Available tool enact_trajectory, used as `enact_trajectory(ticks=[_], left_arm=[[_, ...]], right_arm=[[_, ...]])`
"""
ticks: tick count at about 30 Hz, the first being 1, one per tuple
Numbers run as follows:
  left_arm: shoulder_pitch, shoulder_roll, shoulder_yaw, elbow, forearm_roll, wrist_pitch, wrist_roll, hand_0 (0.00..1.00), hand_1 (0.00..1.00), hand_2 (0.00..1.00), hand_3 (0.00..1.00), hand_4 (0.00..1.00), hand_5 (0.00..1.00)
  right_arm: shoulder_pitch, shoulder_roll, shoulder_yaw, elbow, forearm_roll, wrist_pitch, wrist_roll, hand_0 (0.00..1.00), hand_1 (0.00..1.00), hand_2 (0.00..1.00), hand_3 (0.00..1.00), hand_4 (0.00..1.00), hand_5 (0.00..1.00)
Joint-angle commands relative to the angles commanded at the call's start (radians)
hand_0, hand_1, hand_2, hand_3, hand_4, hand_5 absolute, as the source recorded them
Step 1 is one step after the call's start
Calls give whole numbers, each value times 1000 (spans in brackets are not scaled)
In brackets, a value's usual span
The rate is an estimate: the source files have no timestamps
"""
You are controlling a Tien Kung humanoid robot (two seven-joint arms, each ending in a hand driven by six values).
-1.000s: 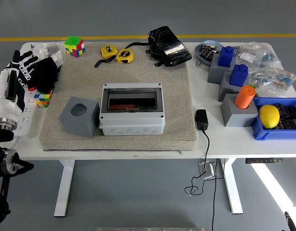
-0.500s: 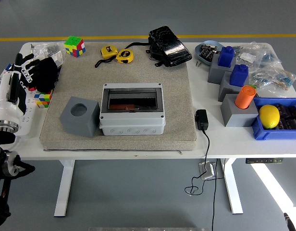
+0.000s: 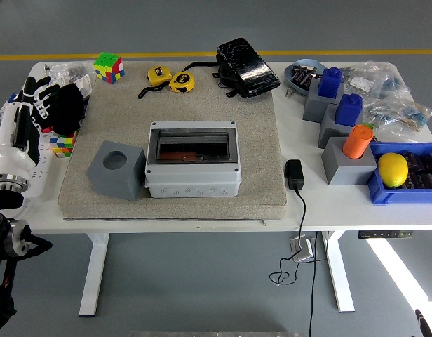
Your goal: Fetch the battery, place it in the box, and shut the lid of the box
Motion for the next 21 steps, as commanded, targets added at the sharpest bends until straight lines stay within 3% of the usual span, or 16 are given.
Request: enact_trajectory(ticks=[21], left_arm=[[0, -2, 2, 4, -29, -3, -18, 798, 788, 767, 781, 998, 900]], right_arm=[[0, 1, 5, 0, 0, 0, 1, 822, 773, 758, 793, 998, 998]])
